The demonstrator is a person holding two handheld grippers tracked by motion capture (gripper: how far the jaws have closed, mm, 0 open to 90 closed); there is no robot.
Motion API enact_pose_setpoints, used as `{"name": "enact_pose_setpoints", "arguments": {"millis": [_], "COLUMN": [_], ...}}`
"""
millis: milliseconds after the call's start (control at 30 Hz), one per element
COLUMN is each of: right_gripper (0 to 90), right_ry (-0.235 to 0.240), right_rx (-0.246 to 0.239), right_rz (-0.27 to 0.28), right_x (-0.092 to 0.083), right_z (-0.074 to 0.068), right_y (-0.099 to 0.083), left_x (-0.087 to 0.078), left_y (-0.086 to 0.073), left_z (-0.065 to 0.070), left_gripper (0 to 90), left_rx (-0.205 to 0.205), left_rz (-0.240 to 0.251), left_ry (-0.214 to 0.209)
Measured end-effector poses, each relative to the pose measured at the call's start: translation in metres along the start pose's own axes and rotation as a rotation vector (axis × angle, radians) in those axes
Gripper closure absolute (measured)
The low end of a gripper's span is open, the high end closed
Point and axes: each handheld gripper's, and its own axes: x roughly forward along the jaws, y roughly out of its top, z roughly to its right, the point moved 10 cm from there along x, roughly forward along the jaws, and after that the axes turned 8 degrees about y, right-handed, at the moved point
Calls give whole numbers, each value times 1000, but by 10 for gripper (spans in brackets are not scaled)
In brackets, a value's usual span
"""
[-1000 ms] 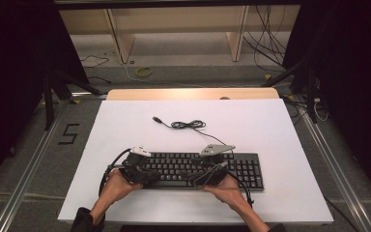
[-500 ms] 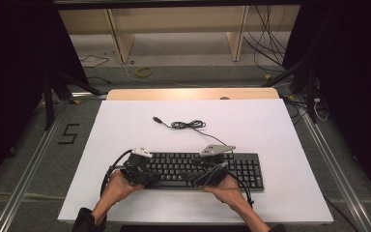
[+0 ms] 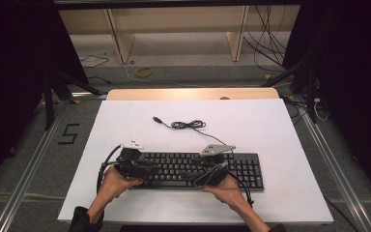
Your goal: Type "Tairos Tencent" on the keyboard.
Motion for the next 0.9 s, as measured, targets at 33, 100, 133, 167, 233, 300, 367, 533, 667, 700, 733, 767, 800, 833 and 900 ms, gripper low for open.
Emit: {"name": "enact_pose_setpoints", "arguments": {"millis": [33,100,133,167,233,300,367,533,667,700,733,767,800,833,900], "right_gripper": [334,334,334,334,334,334,334,334,333,333,333,333,332,332,333], "right_ry": [0,2,1,1,1,2,4,4,4,4,4,4,4,4,4], "right_rx": [0,0,0,0,-1,0,1,-2,-4,-5,-6,-4,-4,-3,-5], "right_rz": [1,2,1,1,-1,0,-3,-4,-7,-8,-8,-8,-8,-7,-7], "right_x": [0,0,0,0,0,1,1,2,3,3,3,3,3,3,3], "right_z": [0,0,0,0,0,-1,-1,-1,-2,-2,-2,-2,-1,-2,-2], "right_y": [0,0,0,0,0,0,0,-1,-1,-2,-2,-2,-2,-2,-2], "left_x": [-1,-1,-1,-1,-1,-2,-3,-1,0,0,0,1,1,2,3], "left_y": [1,2,3,3,4,5,7,9,10,10,10,10,10,10,10], "left_z": [-1,-3,-4,-5,-6,-8,-9,-13,-14,-14,-15,-16,-17,-18,-19], "left_gripper": [600,556,533,510,479,447,418,371,353,350,343,337,331,326,324], "left_rx": [-6,-13,-19,-19,-22,-27,-33,-36,-40,-42,-44,-48,-52,-54,-55], "left_rz": [2,8,10,12,20,23,29,36,38,40,41,41,41,42,40], "left_ry": [2,9,13,17,23,29,28,36,33,34,35,36,37,38,37]}}
